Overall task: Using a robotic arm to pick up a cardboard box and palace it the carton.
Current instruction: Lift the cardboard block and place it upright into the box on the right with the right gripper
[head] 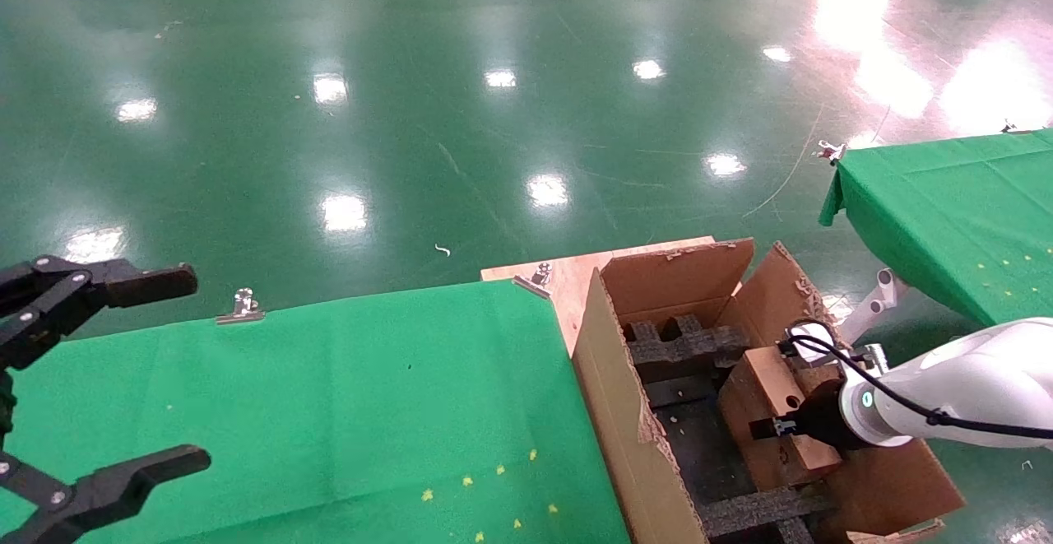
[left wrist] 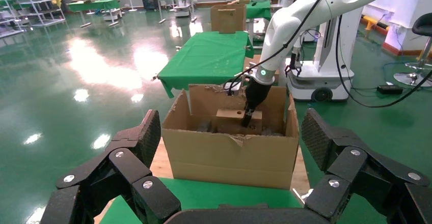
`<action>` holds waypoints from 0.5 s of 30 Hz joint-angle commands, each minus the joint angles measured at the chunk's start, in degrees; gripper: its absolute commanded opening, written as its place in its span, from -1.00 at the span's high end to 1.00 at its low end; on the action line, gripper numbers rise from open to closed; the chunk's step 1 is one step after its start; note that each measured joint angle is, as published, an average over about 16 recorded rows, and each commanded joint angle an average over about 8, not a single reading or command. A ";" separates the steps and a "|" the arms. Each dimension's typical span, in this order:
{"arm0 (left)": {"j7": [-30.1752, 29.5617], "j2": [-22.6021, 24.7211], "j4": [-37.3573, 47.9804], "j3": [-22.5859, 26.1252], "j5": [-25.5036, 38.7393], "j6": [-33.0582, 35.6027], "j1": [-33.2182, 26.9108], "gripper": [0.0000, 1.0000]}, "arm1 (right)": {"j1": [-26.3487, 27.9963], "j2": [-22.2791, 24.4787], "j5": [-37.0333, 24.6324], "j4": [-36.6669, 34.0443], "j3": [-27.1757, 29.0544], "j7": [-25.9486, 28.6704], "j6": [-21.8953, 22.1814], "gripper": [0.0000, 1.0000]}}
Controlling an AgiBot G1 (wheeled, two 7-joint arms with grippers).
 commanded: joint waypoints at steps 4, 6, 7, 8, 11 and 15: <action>0.00 0.00 0.00 0.00 0.00 0.00 0.00 -1.00 | 0.19 0.20 -0.28 0.23 0.02 0.03 -0.02 -1.00; 0.00 0.00 0.01 0.00 0.00 0.00 0.00 -1.00 | 0.34 0.38 -0.57 0.46 0.05 0.05 0.07 -1.00; 0.00 0.00 0.01 0.00 0.00 0.00 0.00 -1.00 | 0.42 0.50 -0.76 0.62 0.07 0.07 0.13 -1.00; 0.00 0.00 0.01 0.01 0.00 0.00 0.00 -1.00 | 0.50 0.62 -0.96 0.81 0.08 0.11 0.19 -1.00; 0.01 0.00 0.01 0.01 0.00 0.00 -0.01 -1.00 | 0.73 1.02 -1.59 1.42 0.11 0.31 0.29 -1.00; 0.01 0.00 0.01 0.01 -0.01 0.00 -0.01 -1.00 | 1.11 1.58 -2.32 2.24 0.19 0.78 0.21 -1.00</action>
